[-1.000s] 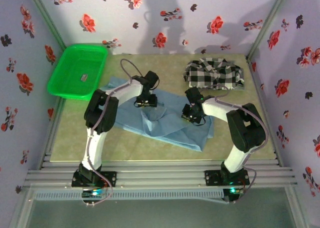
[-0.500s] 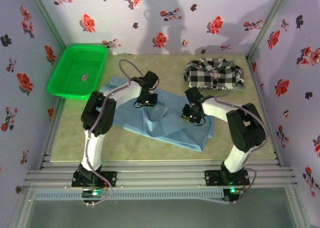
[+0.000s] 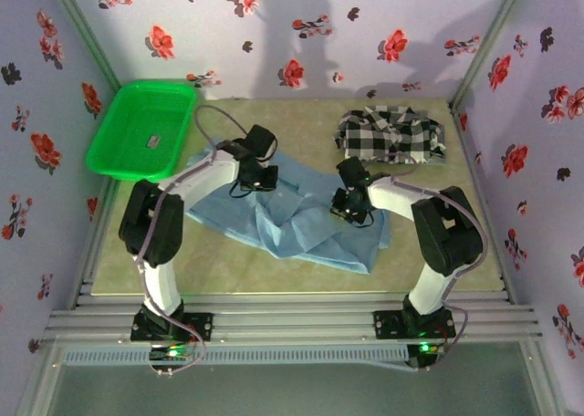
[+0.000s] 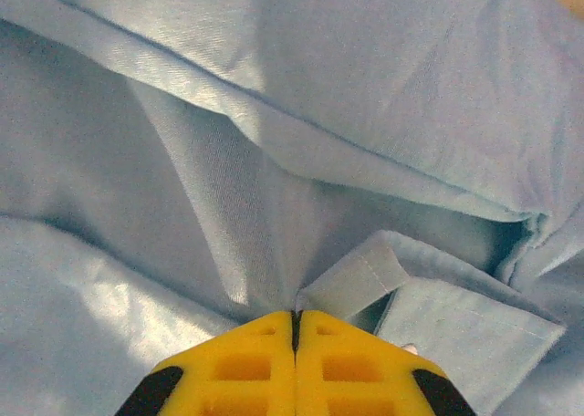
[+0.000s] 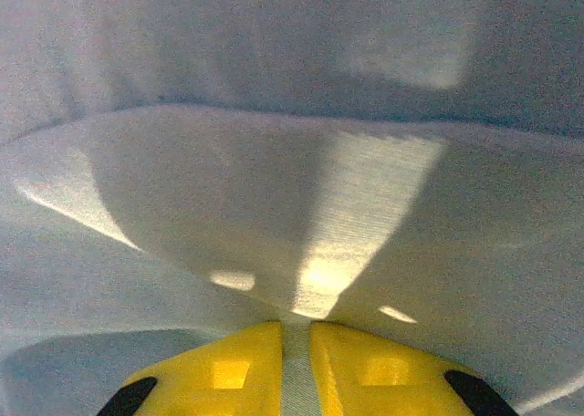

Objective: Fold and stack the long sleeve shirts

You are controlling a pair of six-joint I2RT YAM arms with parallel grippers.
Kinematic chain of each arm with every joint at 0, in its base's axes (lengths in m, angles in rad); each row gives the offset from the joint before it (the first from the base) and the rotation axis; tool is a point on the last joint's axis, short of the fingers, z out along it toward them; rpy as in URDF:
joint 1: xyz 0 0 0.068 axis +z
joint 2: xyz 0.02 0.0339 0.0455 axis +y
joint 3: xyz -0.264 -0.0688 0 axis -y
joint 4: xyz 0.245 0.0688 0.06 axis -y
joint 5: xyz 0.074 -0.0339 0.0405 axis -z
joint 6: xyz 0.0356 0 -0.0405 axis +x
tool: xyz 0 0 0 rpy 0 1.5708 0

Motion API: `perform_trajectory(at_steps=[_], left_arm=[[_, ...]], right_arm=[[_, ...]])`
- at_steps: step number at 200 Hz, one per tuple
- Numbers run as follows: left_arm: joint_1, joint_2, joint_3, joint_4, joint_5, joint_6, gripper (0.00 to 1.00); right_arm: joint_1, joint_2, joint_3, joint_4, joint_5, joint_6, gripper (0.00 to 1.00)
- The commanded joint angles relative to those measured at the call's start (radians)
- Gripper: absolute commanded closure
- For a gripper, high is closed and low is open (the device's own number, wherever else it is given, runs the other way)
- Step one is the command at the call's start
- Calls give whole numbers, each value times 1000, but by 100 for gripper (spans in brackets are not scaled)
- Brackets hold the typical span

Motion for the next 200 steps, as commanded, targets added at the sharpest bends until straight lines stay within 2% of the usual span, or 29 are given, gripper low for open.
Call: perform_trajectory(at_steps=[1,48,89,120,157,200], left_arm=[[27,-36,-4,-9,6,-9,96],[25,75,11,-6,14,9,95],[36,16,-9,-20,-57,3,96],[52,-185,-116,-36,-136,-60,98],[66,-515,-336,-144,-221,-255,99],[68,-783,-576,-306,-107,-535,99]], right_arm=[[-10,85,-20,-34,57,20,80],[-10,104,-11,-35,49,6,80],[-10,110,-6,-38,58,5,80],[-18,116,1,-52,91,19,80],[-43,89,-17,-34,157,81,81],[-71,87,-19,26,175,110,80]])
